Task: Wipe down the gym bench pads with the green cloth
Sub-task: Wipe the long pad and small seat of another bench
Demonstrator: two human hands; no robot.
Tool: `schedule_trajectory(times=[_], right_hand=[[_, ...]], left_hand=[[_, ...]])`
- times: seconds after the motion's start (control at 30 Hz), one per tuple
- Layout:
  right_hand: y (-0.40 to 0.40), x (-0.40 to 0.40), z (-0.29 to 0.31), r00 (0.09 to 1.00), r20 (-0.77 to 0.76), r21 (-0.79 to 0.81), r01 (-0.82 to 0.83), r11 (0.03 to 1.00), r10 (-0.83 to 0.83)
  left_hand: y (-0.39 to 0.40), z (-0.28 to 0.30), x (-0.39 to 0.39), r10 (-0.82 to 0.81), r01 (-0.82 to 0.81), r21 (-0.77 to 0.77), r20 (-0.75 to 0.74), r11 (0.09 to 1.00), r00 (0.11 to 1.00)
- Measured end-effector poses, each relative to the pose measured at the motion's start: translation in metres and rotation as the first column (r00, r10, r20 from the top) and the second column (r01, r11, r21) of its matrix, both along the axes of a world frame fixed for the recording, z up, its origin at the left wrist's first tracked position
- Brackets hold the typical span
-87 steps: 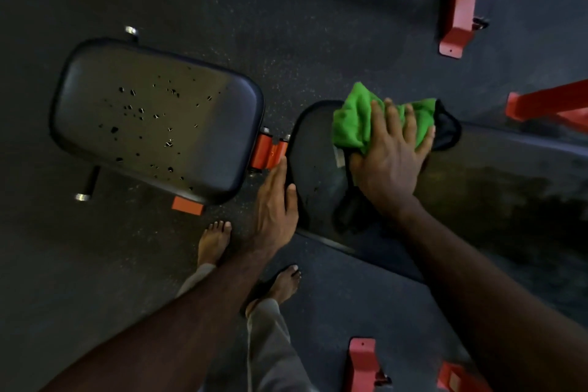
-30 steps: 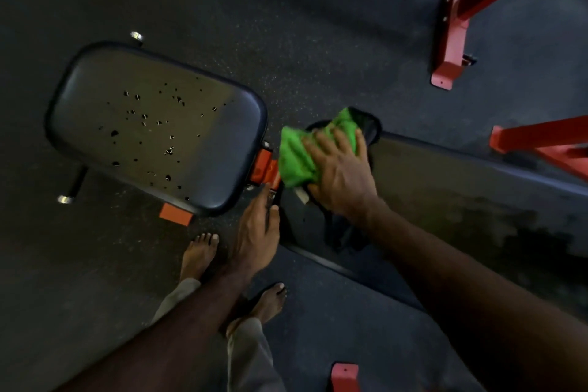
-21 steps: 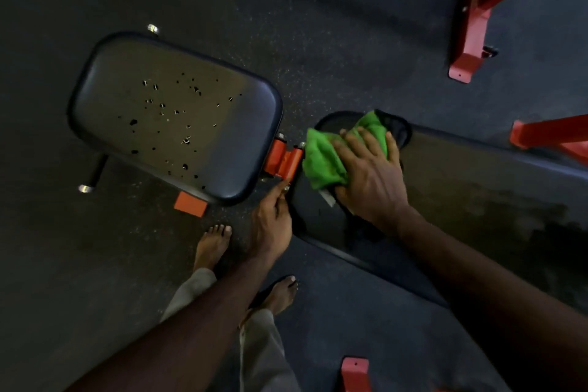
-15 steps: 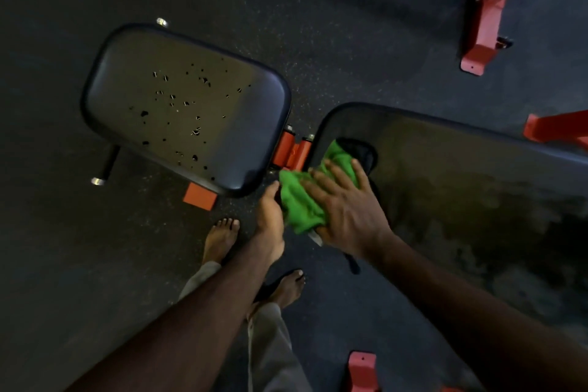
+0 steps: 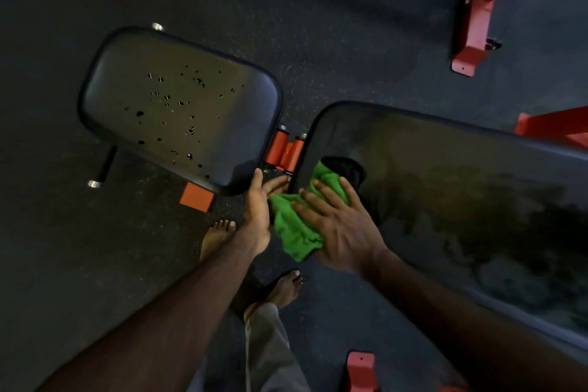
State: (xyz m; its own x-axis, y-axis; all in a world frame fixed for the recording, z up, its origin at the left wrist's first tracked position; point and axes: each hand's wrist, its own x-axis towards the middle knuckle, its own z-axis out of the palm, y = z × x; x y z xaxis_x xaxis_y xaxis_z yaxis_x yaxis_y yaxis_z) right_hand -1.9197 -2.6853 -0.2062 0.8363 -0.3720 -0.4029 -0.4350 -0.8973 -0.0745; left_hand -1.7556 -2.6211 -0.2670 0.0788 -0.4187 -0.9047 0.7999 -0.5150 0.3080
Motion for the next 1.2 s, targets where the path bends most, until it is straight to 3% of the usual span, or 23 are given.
schedule_trajectory(times=[0.1,0.2,0.27,0.4,0.47,0.6,0.67,0.77,0.9,0.97,1.0,1.1,1.13,1.17,1.2], right_hand=[[-0.018,-0.018,0.01,0.977,0.081,-0.074,0.204,0.976,-0.199],[-0.021,-0.002,0.009,0.893,0.09,-0.141,0.45,0.882,-0.442],[0.002,0.001,0.005,0.905,0.074,-0.123,0.425,0.897,-0.419],[0.035,-0.052,0.018,0.978,0.056,-0.075,0.204,0.976,-0.2],[0.031,-0.077,0.031,0.967,0.105,-0.106,0.244,0.964,-0.233],[0.01,-0.054,0.031,0.795,0.167,-0.183,0.606,0.774,-0.583],[0.012,-0.026,0.022,0.742,0.167,-0.175,0.67,0.721,-0.649],[0.033,-0.026,0.018,0.839,0.129,-0.149,0.543,0.826,-0.528],[0.051,-0.1,0.05,0.901,0.093,-0.147,0.433,0.889,-0.423],[0.046,-0.139,0.073,0.851,0.148,-0.194,0.525,0.829,-0.505],[0.037,-0.151,0.083,0.779,0.212,-0.213,0.626,0.75,-0.59],[0.011,-0.156,0.092,0.454,0.372,-0.201,0.891,0.407,-0.81],[0.01,-0.149,0.091,0.416,0.372,-0.21,0.909,0.361,-0.83],[0.015,-0.144,0.088,0.453,0.35,-0.234,0.89,0.392,-0.82],[0.024,-0.143,0.084,0.542,0.305,-0.252,0.839,0.483,-0.783]], left_hand=[[-0.006,0.003,-0.01,-0.141,0.142,0.012,0.21,0.99,0.968],[-0.008,-0.004,-0.022,-0.186,0.201,-0.014,0.323,0.979,0.928],[-0.012,0.0,-0.026,-0.179,0.201,-0.031,0.338,0.979,0.924],[-0.016,0.005,-0.023,-0.217,0.24,-0.009,0.4,0.971,0.891],[-0.018,0.004,-0.026,-0.235,0.265,-0.01,0.434,0.964,0.87],[-0.022,0.008,-0.042,-0.245,0.257,0.038,0.468,0.966,0.849],[-0.021,0.007,-0.053,-0.216,0.214,0.066,0.525,0.975,0.823],[-0.017,0.013,-0.057,-0.191,0.254,0.022,0.724,0.967,0.663],[-0.014,0.021,-0.056,-0.236,0.517,-0.018,0.876,0.856,0.421],[-0.02,0.03,-0.065,-0.211,0.635,-0.017,0.936,0.773,0.282],[-0.024,0.034,-0.07,-0.187,0.679,-0.004,0.96,0.734,0.208],[-0.04,0.042,-0.089,-0.087,0.779,0.026,0.996,0.627,0.037],[-0.045,0.045,-0.096,-0.068,0.805,0.038,0.998,0.593,0.003],[-0.05,0.044,-0.104,-0.06,0.829,0.059,0.998,0.556,-0.031],[-0.054,0.042,-0.11,-0.063,0.847,0.089,0.996,0.524,-0.066]])
